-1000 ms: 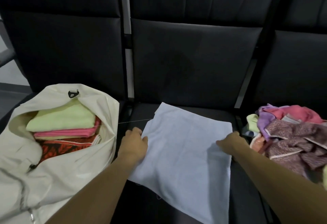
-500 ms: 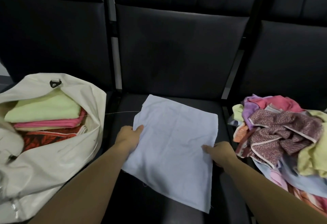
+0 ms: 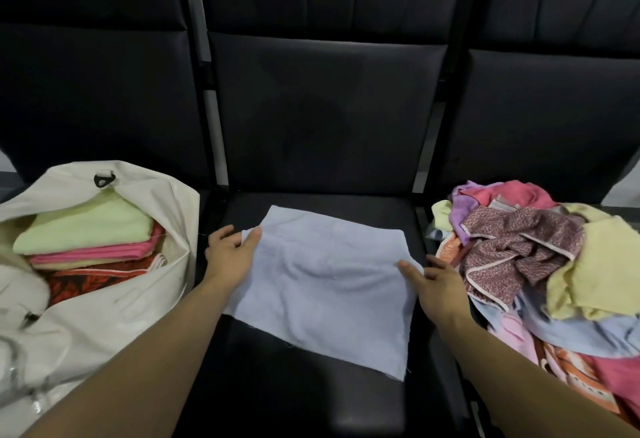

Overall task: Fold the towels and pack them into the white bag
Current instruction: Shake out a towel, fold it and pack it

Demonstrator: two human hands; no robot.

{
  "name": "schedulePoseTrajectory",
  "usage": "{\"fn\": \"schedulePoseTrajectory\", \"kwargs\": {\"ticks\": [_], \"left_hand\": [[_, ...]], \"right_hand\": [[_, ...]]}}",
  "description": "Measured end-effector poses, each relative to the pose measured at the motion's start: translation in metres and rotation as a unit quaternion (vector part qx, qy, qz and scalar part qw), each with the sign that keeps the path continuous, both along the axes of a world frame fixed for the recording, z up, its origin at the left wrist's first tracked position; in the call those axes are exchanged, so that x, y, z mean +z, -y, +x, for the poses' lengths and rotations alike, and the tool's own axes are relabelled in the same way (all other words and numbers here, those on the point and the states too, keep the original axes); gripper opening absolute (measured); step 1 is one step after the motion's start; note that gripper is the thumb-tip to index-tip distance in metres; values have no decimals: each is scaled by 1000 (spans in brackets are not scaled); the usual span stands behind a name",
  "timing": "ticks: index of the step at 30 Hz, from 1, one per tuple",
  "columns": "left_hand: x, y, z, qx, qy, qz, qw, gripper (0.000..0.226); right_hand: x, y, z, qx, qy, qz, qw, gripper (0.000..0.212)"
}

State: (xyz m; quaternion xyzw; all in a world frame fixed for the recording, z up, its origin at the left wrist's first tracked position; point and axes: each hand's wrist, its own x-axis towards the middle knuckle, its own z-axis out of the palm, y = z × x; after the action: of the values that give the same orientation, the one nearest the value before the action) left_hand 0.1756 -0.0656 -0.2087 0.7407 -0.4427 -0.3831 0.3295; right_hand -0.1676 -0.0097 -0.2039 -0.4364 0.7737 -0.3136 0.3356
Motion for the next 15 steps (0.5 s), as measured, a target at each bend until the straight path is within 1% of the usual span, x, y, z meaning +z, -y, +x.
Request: {"fn": "schedulePoseTrajectory", "kwargs": {"ticks": [2, 5, 7, 8, 9, 10, 12, 13, 15], "left_hand": [[17, -5, -3, 5, -47, -36, 998, 42], [45, -17, -8, 24, -143, -90, 985, 37], [65, -29, -13, 38, -172, -108, 978, 29], [77, -35, -15, 41, -168, -119, 978, 27], [87, -42, -16, 35, -157, -132, 978, 27], [95, -47, -17, 28, -147, -148, 978, 27], [105, -57, -15, 11, -137, -168, 976, 26], [108, -61, -13, -1, -124, -173, 977, 25], [113, -69, -13, -25, -95, -174, 980, 25]], "right_hand": [[17, -3, 2, -16, 21, -42, 999, 51], [42, -8, 3, -52, 92, -110, 988, 38], [57, -9, 1, -64, 107, -148, 981, 53], [65, -10, -1, -63, 115, -166, 977, 59], [71, -10, -4, -52, 118, -184, 974, 60], [79, -10, -6, -31, 119, -201, 972, 52], [91, -15, -12, 16, 119, -215, 969, 25], [97, -20, -13, 40, 122, -213, 969, 20], [101, -25, -18, 80, 108, -198, 971, 28]]}}
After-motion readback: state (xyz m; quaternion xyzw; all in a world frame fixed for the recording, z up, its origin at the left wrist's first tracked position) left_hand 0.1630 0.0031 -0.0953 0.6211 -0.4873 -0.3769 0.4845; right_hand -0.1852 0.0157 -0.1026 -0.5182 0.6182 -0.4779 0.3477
